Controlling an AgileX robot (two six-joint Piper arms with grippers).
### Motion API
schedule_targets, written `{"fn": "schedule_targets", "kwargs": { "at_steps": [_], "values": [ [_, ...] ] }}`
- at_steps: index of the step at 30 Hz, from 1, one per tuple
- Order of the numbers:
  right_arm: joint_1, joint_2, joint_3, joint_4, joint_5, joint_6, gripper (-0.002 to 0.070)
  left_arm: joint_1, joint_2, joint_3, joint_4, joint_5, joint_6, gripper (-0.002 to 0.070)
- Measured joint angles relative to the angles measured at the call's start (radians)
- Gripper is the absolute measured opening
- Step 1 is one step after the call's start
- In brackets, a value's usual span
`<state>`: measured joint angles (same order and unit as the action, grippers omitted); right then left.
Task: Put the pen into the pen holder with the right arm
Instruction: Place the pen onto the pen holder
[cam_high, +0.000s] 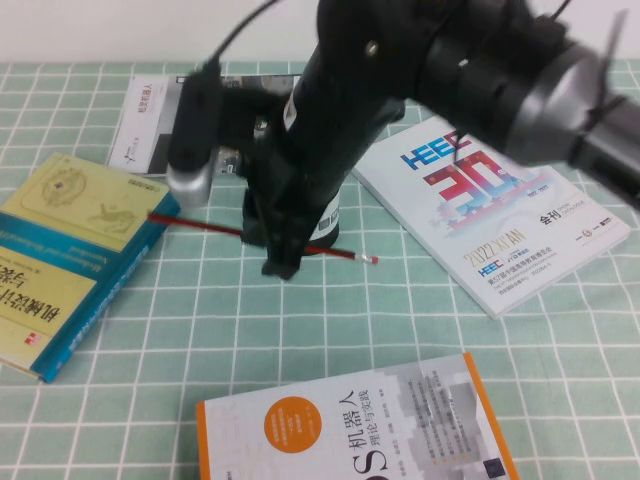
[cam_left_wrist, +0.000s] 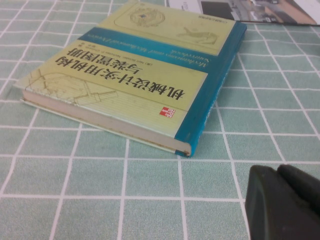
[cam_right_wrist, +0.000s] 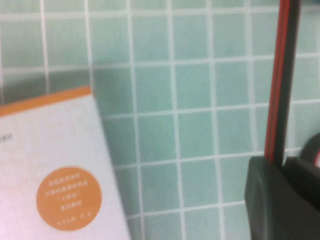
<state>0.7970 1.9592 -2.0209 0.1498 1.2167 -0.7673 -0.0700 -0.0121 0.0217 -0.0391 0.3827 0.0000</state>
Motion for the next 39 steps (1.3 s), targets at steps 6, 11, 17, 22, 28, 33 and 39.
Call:
{"fn": "schedule_targets", "kwargs": {
  "at_steps": [6, 11, 17, 22, 28, 33, 39],
  "values": [
    [-0.002, -0.074, 0.057, 0.002, -0.199, 0.061, 0.0011, 0.000, 0.000, 0.000, 0.000, 0.000, 0.000, -0.0004],
    [-0.039, -0.193, 0.292, 0.031, -0.613, 0.146, 0.0011, 0.000, 0.000, 0.000, 0.000, 0.000, 0.000, -0.0004],
    [-0.088, -0.294, 0.647, 0.136, -1.236, 0.213, 0.0011, 0.000, 0.000, 0.000, 0.000, 0.000, 0.000, -0.0004],
    [-0.090, -0.292, 0.788, 0.179, -1.568, 0.312, 0.0011, 0.000, 0.000, 0.000, 0.000, 0.000, 0.000, -0.0004],
    [-0.090, -0.215, 0.798, 0.104, -1.827, 0.541, 0.0011, 0.000, 0.000, 0.000, 0.000, 0.000, 0.000, -0.0004],
    [-0.090, -0.123, 0.798, 0.060, -2.023, 0.643, 0.0011, 0.000, 0.000, 0.000, 0.000, 0.000, 0.000, -0.0004],
    [-0.090, -0.019, 0.796, 0.039, -2.118, 0.665, 0.0011, 0.000, 0.000, 0.000, 0.000, 0.000, 0.000, -0.0004]
  ]
}}
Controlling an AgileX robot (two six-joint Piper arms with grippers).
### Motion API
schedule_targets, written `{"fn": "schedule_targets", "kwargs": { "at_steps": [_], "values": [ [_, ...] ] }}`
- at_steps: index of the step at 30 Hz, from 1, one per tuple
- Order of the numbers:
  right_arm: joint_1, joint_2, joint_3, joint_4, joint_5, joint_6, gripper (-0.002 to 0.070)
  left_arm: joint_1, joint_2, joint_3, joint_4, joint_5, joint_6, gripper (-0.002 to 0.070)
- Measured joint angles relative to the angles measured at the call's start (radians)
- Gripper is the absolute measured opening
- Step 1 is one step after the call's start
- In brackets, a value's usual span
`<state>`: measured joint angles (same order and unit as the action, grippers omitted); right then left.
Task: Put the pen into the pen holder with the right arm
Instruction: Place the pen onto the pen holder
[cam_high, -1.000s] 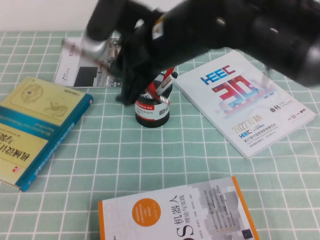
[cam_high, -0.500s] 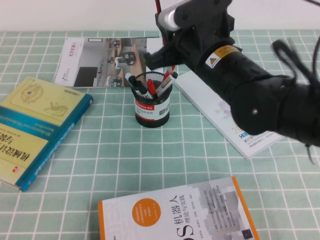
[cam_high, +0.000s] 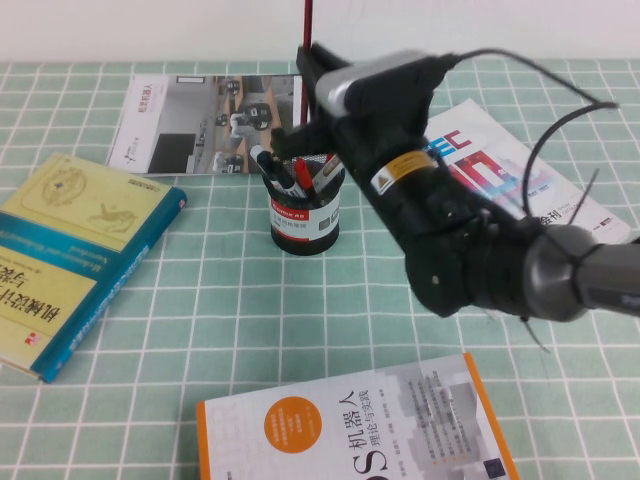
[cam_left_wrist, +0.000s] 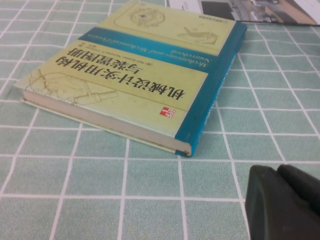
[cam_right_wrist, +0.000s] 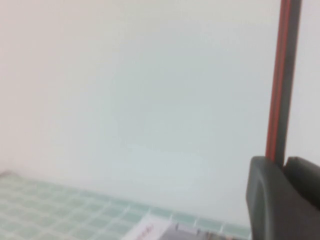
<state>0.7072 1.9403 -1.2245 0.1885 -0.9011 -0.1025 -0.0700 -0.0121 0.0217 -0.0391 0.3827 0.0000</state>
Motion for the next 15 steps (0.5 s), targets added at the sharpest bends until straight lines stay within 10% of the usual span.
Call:
{"fn": "schedule_targets", "kwargs": {
  "at_steps": [15],
  "values": [
    [-0.028, 0.115, -0.126, -0.008, 0.063, 0.002, 0.0010, 0.000, 0.000, 0.000, 0.000, 0.000, 0.000, -0.0004]
  ]
}}
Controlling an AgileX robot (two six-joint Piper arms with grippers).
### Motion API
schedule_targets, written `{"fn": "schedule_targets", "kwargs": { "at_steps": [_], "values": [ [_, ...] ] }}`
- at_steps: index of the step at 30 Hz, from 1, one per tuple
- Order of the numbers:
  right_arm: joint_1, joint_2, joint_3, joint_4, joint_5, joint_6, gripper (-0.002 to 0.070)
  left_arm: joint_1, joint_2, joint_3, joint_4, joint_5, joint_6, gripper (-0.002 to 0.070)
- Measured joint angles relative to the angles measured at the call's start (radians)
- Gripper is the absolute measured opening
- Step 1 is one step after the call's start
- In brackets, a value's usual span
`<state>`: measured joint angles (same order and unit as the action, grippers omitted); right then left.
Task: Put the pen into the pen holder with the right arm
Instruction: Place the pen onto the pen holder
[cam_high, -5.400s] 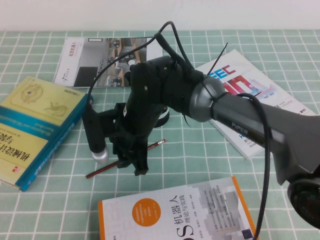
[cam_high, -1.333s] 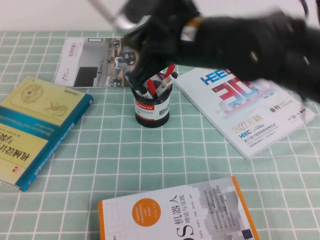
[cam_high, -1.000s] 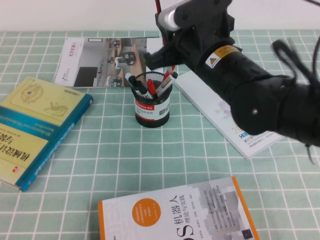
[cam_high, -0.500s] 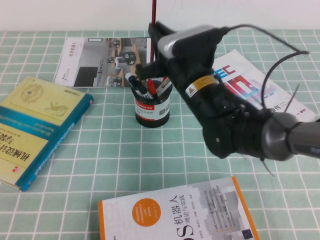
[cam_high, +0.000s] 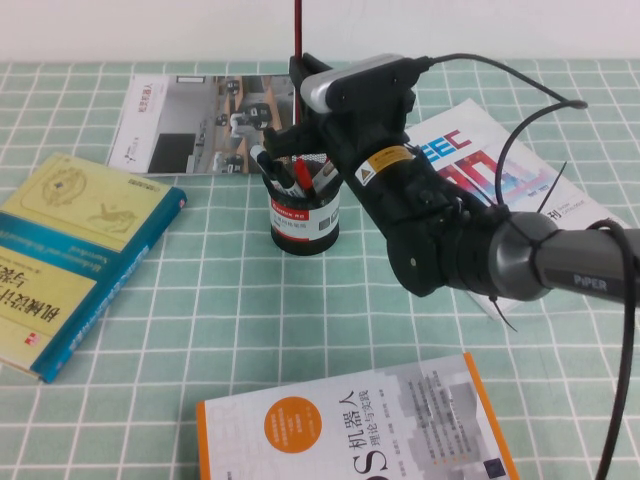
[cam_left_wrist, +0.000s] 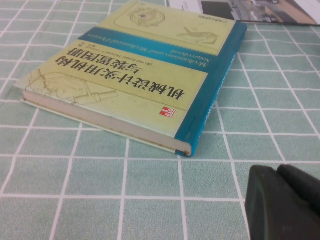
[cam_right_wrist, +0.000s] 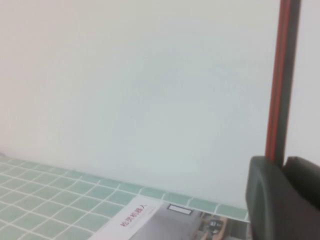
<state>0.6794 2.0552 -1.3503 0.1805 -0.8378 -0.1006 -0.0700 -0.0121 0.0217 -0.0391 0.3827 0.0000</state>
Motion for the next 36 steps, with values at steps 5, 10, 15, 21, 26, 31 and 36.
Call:
{"fn": "schedule_targets", "kwargs": {
  "at_steps": [5, 10, 15, 21, 26, 31, 36],
  "values": [
    [-0.008, 0.025, -0.002, 0.000, 0.000, 0.000, 0.0010, 0.000, 0.000, 0.000, 0.000, 0.000, 0.000, -0.0004],
    [-0.019, 0.044, -0.002, 0.004, 0.005, 0.000, 0.0010, 0.000, 0.000, 0.000, 0.000, 0.000, 0.000, -0.0004],
    [-0.023, 0.050, -0.007, 0.013, 0.007, 0.000, 0.0010, 0.000, 0.000, 0.000, 0.000, 0.000, 0.000, -0.0004],
    [-0.030, 0.072, -0.047, 0.010, 0.061, 0.000, 0.0019, 0.000, 0.000, 0.000, 0.000, 0.000, 0.000, -0.0004],
    [-0.030, 0.079, -0.062, -0.013, 0.101, 0.000, 0.0110, 0.000, 0.000, 0.000, 0.000, 0.000, 0.000, -0.0004],
    [-0.030, 0.077, -0.062, -0.015, 0.116, 0.000, 0.0228, 0.000, 0.000, 0.000, 0.000, 0.000, 0.000, -0.0004],
    [-0.030, 0.022, -0.058, -0.017, 0.171, 0.000, 0.0285, 0.000, 0.000, 0.000, 0.000, 0.000, 0.000, -0.0004]
  ]
}}
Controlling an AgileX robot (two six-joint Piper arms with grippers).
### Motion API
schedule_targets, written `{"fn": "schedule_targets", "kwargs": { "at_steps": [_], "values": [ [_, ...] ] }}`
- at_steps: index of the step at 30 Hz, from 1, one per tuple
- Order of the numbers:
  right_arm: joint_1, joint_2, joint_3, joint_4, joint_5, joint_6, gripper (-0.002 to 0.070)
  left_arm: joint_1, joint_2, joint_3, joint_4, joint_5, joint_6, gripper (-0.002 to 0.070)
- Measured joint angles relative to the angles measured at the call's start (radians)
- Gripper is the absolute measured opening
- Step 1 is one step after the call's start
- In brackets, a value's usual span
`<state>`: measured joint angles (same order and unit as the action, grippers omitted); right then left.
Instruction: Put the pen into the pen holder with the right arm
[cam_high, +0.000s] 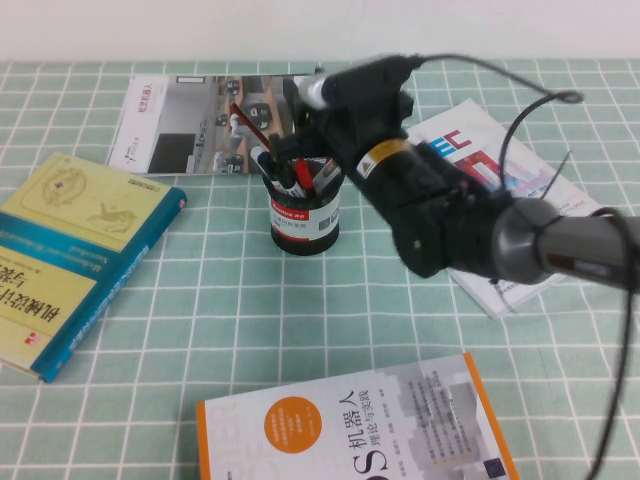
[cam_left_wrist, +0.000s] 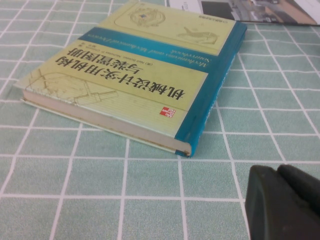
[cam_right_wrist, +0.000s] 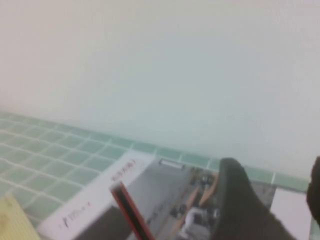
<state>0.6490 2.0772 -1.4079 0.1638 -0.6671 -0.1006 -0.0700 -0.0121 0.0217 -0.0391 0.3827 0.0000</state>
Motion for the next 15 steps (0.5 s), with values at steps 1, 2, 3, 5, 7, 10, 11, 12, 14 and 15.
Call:
{"fn": "schedule_targets", "kwargs": {
  "at_steps": [1, 2, 3, 5, 7, 10, 11, 12, 14, 15],
  "values": [
    [0.000, -0.022, 0.010, -0.002, 0.008, 0.000, 0.0288, 0.000, 0.000, 0.000, 0.000, 0.000, 0.000, -0.0004],
    [0.000, -0.042, 0.020, -0.002, 0.011, 0.000, 0.0289, 0.000, 0.000, 0.000, 0.000, 0.000, 0.000, -0.0004],
    [0.000, -0.069, 0.037, -0.005, 0.015, 0.000, 0.0289, 0.000, 0.000, 0.000, 0.000, 0.000, 0.000, -0.0004],
    [0.000, -0.128, 0.083, -0.007, 0.021, 0.000, 0.0277, 0.000, 0.000, 0.000, 0.000, 0.000, 0.000, -0.0004],
    [0.000, -0.206, 0.134, -0.010, 0.038, 0.000, 0.0241, 0.000, 0.000, 0.000, 0.000, 0.000, 0.000, -0.0004],
    [0.000, -0.336, 0.211, -0.010, 0.115, 0.000, 0.0117, 0.000, 0.000, 0.000, 0.000, 0.000, 0.000, -0.0004],
    [0.000, -0.386, 0.234, -0.010, 0.161, 0.000, 0.0071, 0.000, 0.000, 0.000, 0.000, 0.000, 0.000, -0.0004],
    [0.000, -0.436, 0.253, -0.010, 0.216, 0.000, 0.0039, 0.000, 0.000, 0.000, 0.000, 0.000, 0.000, -0.0004],
    [0.000, -0.523, 0.277, -0.012, 0.334, 0.000, 0.0010, 0.000, 0.000, 0.000, 0.000, 0.000, 0.000, -0.0004],
    [0.000, -0.568, 0.288, -0.013, 0.420, 0.000, -0.0001, 0.000, 0.000, 0.000, 0.000, 0.000, 0.000, -0.0004]
  ]
}}
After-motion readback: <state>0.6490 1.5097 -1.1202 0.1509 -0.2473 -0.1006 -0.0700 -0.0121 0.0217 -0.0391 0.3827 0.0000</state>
